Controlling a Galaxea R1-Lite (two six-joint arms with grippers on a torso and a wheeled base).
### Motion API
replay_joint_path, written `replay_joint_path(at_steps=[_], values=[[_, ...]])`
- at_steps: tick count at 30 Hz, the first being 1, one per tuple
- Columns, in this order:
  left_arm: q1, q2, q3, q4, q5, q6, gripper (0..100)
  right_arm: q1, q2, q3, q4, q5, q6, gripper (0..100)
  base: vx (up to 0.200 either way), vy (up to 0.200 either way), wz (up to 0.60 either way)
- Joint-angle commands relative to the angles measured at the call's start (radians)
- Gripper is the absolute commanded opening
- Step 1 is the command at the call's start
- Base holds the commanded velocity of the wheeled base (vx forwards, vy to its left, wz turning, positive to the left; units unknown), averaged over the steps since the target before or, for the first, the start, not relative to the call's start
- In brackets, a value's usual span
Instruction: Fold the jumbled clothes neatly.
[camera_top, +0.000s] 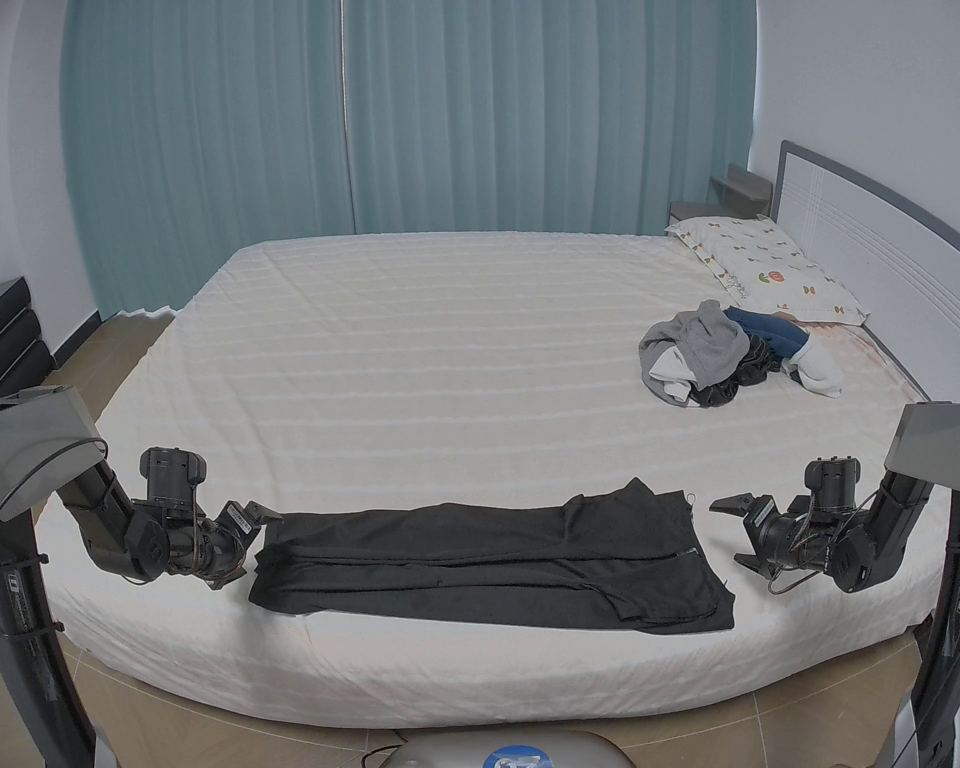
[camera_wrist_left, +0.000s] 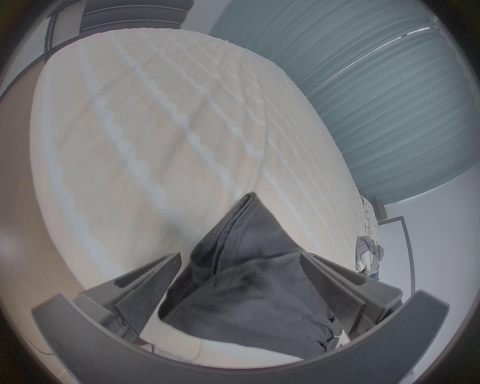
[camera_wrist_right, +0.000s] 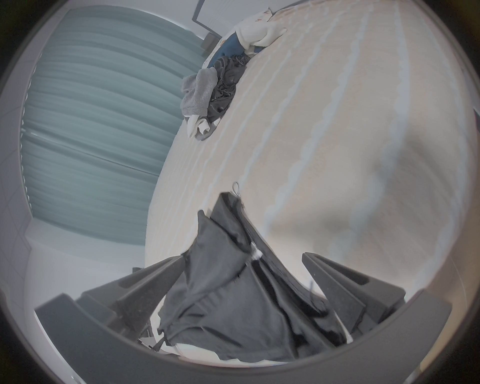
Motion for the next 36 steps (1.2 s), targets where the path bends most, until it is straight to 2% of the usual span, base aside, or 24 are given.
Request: replay_joint_path(at_steps=[1,7,12,15,27,36], values=[[0.001,-0.001,-0.012,-0.002,0.0,0.005,100,-0.007,0.015,-0.013,-0.008,0.004,0.045,100,0.0,0.0,0.0],[0.001,0.021,-0.052,0.003,0.002,0.031,100,0.0,0.018,-0.011,-0.008,0.001,0.051,100,0.0,0.0,0.0],[-0.001,0.053,-0.032,0.003,0.0,0.176,100,0.001,0.019,-0.011,-0.01,0.0,0.049,100,0.0,0.0,0.0],[-0.008,0.064,-0.021,-0.003,0.002,0.219,100,0.003,0.021,-0.01,-0.008,0.0,0.046,100,0.0,0.0,0.0],[-0.054,0.088,-0.018,-0.008,0.002,0.247,100,0.006,0.022,-0.008,-0.01,-0.002,0.046,100,0.0,0.0,0.0],[-0.06,0.108,-0.018,-0.037,0.007,0.248,100,0.006,0.022,-0.008,-0.008,-0.002,0.045,100,0.0,0.0,0.0]])
